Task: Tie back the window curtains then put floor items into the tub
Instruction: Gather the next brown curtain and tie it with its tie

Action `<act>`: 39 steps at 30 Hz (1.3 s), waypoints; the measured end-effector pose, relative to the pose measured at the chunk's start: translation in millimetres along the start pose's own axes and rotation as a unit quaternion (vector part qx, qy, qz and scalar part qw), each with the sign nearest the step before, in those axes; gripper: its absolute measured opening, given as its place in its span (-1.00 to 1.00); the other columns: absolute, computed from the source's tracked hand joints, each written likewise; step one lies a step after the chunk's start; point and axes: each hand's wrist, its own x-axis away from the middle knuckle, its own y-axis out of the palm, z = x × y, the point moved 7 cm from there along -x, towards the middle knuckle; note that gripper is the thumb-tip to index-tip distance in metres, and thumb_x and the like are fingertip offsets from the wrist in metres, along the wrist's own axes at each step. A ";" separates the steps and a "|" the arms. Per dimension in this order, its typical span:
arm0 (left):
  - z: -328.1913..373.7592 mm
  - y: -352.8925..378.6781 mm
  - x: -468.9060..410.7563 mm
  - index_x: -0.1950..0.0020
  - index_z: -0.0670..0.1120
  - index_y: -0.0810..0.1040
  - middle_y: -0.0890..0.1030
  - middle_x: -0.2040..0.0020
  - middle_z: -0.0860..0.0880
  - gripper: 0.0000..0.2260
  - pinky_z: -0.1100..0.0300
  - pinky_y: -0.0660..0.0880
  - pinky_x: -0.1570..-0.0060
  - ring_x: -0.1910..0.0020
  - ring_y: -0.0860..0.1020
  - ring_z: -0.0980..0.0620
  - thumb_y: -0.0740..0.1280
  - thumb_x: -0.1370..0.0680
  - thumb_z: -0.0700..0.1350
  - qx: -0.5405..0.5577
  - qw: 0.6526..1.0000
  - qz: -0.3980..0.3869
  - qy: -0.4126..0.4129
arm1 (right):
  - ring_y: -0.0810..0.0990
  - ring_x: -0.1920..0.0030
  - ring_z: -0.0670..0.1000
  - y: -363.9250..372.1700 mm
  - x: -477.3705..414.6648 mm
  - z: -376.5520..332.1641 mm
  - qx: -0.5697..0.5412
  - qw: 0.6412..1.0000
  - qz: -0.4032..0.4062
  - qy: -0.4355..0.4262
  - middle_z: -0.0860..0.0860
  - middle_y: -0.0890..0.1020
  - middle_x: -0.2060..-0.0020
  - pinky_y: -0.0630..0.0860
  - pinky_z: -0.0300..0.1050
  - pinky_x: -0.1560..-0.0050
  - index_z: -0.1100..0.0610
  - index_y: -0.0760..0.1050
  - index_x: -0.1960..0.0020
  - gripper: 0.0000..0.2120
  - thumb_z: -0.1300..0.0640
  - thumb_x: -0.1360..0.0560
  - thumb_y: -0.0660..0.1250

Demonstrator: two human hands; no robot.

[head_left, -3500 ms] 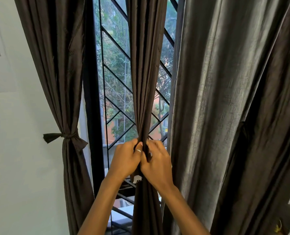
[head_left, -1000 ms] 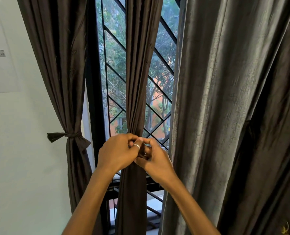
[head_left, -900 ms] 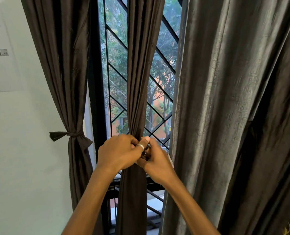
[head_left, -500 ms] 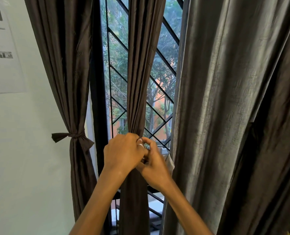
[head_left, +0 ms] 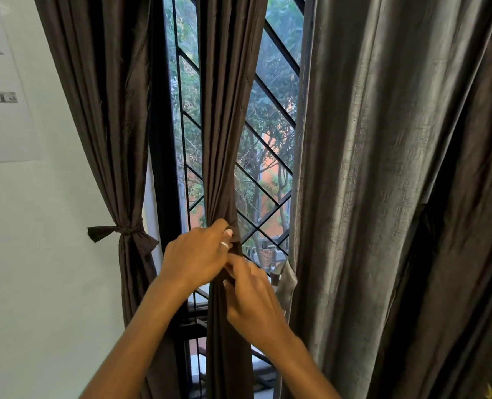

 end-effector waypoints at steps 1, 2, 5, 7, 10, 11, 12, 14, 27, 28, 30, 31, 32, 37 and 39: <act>-6.1 0.5 -0.4 -0.05 0.09 0.34 0.58 0.18 0.02 -0.83 -0.08 0.57 0.16 0.19 0.57 -0.09 0.03 -0.68 0.11 -0.004 1.000 -0.009 0.007 | 0.48 -0.02 0.06 -6.8 -2.6 -1.9 0.031 0.999 -0.006 -0.015 0.05 0.57 -0.04 0.49 0.00 0.01 -0.01 0.25 -0.41 -0.46 0.34 -0.52 0.26; -11.0 0.8 -0.6 -0.03 0.09 0.32 0.56 0.20 0.02 -0.83 -0.09 0.56 0.16 0.21 0.56 -0.08 0.01 -0.68 0.12 -0.005 1.000 -0.017 0.014 | 0.46 0.02 0.07 -14.8 -6.0 -4.2 0.054 0.998 -0.003 -0.030 0.06 0.58 -0.03 0.46 -0.04 0.08 0.00 0.27 -0.42 -0.46 0.35 -0.52 0.26; -19.9 0.4 0.4 -0.03 0.10 0.30 0.50 0.28 0.02 -0.80 -0.11 0.55 0.19 0.29 0.53 -0.03 -0.03 -0.68 0.15 0.015 0.999 -0.026 0.030 | 0.53 -0.01 0.10 -37.7 -19.1 -6.3 0.135 0.988 0.004 -0.070 0.05 0.55 -0.16 0.50 -0.02 0.14 0.08 0.38 -0.37 -0.56 0.34 -0.53 0.29; -22.9 1.1 3.4 -0.03 0.11 0.29 0.50 0.30 0.01 -0.79 -0.13 0.56 0.22 0.32 0.53 -0.01 -0.04 -0.67 0.17 0.047 0.998 -0.023 0.036 | 0.58 0.02 0.19 -48.0 -30.4 -2.1 0.205 0.976 -0.005 -0.075 0.11 0.46 -0.30 0.56 0.04 0.21 0.16 0.43 -0.29 -0.64 0.35 -0.52 0.32; -26.4 3.6 10.0 -0.06 0.12 0.32 0.51 0.31 0.01 -0.70 -0.16 0.56 0.22 0.34 0.53 0.00 -0.08 -0.61 0.25 0.107 0.993 -0.022 0.042 | 0.53 0.21 0.20 -56.9 -46.5 -5.3 0.240 0.964 -0.029 -0.114 0.10 0.47 -0.24 0.41 0.05 0.42 0.19 0.46 -0.11 -0.82 0.33 -0.53 0.31; -27.2 4.4 11.1 -0.07 0.13 0.32 0.51 0.31 0.01 -0.67 -0.16 0.56 0.21 0.34 0.53 0.00 -0.10 -0.59 0.28 0.118 0.992 -0.023 0.048 | 0.53 0.22 0.18 -58.5 -50.9 -8.6 0.242 0.960 -0.036 -0.135 0.07 0.49 -0.21 0.41 0.04 0.44 0.17 0.46 -0.11 -0.83 0.33 -0.54 0.29; -27.7 5.0 12.0 -0.07 0.15 0.32 0.52 0.30 0.01 -0.66 -0.16 0.56 0.21 0.34 0.54 0.00 -0.11 -0.58 0.30 0.126 0.990 -0.024 0.056 | 0.53 0.22 0.15 -59.5 -55.2 -11.1 0.245 0.956 -0.044 -0.153 0.03 0.51 -0.19 0.43 0.04 0.44 0.13 0.46 -0.12 -0.82 0.31 -0.54 0.27; -27.7 5.2 13.9 -0.09 0.19 0.31 0.52 0.29 0.00 -0.68 -0.16 0.55 0.20 0.34 0.54 0.01 -0.11 -0.58 0.31 0.145 0.986 -0.028 0.075 | 0.53 0.26 0.11 -61.0 -63.3 -14.6 0.237 0.953 -0.064 -0.176 -0.03 0.53 -0.20 0.44 0.02 0.42 0.07 0.43 -0.16 -0.82 0.23 -0.58 0.25; -43.4 -9.3 30.3 -0.09 0.26 0.29 0.50 0.33 0.11 -0.62 -0.04 0.56 0.29 0.38 0.51 0.12 -0.21 -0.58 0.37 0.108 0.988 0.070 0.088 | 0.51 0.35 0.08 -54.2 -99.1 -2.7 -0.020 0.983 -0.158 -0.095 -0.06 0.50 0.26 0.49 0.01 0.30 -0.04 0.31 -0.09 -0.77 -0.03 -0.59 0.36; -44.2 -10.8 32.3 -0.09 0.25 0.30 0.50 0.34 0.12 -0.60 -0.01 0.56 0.33 0.40 0.51 0.13 -0.21 -0.57 0.39 0.097 0.987 0.094 0.085 | 0.52 0.36 0.10 -54.8 -101.5 0.0 -0.051 0.985 -0.150 -0.071 -0.06 0.52 0.24 0.49 -0.01 0.29 -0.02 0.31 -0.09 -0.74 -0.03 -0.58 0.38; -41.1 -13.1 36.2 -0.09 0.21 0.33 0.50 0.39 0.11 -0.64 0.03 0.54 0.42 0.44 0.51 0.12 -0.13 -0.59 0.35 0.077 0.983 0.143 0.083 | 0.40 0.47 0.03 -55.5 -105.6 6.3 -0.113 0.985 -0.127 -0.028 -0.04 0.55 0.31 0.36 -0.20 0.38 0.05 0.33 -0.09 -0.72 0.01 -0.56 0.42; -37.0 -14.8 38.4 -0.09 0.18 0.36 0.50 0.42 0.10 -0.69 0.05 0.51 0.48 0.48 0.49 0.11 -0.07 -0.62 0.30 0.057 0.979 0.174 0.089 | 0.36 0.50 -0.05 -55.1 -106.7 8.4 -0.139 0.983 -0.117 -0.009 -0.03 0.56 0.35 0.32 -0.26 0.41 0.08 0.34 -0.09 -0.71 0.04 -0.56 0.43; -32.4 -16.3 40.8 -0.07 0.12 0.40 0.49 0.44 0.08 -0.71 0.06 0.47 0.53 0.51 0.47 0.10 0.00 -0.64 0.24 0.031 0.972 0.210 0.100 | 0.36 0.51 -0.12 -54.4 -106.9 9.0 -0.159 0.981 -0.110 0.004 -0.01 0.56 0.37 0.30 -0.30 0.41 0.10 0.35 -0.08 -0.72 0.07 -0.55 0.44; -21.5 -14.8 54.4 0.05 -0.13 0.64 0.50 0.43 -0.02 -0.72 0.05 0.41 0.60 0.53 0.43 0.01 0.27 -0.65 0.03 -0.077 0.923 0.334 0.175 | 0.44 0.48 -0.17 -52.4 -104.0 5.3 -0.168 0.984 -0.062 -0.016 -0.08 0.60 0.39 0.33 -0.31 0.40 0.03 0.50 0.00 -0.84 0.12 -0.52 0.47; -15.4 -14.0 59.0 0.10 -0.17 0.66 0.51 0.43 -0.04 -0.74 0.09 0.41 0.60 0.53 0.43 0.01 0.33 -0.62 -0.01 -0.122 0.903 0.360 0.201 | 0.46 0.48 -0.14 -52.2 -101.1 7.3 -0.145 0.989 -0.029 -0.027 -0.16 0.60 0.40 0.33 -0.29 0.42 -0.03 0.57 0.00 -0.90 0.09 -0.52 0.46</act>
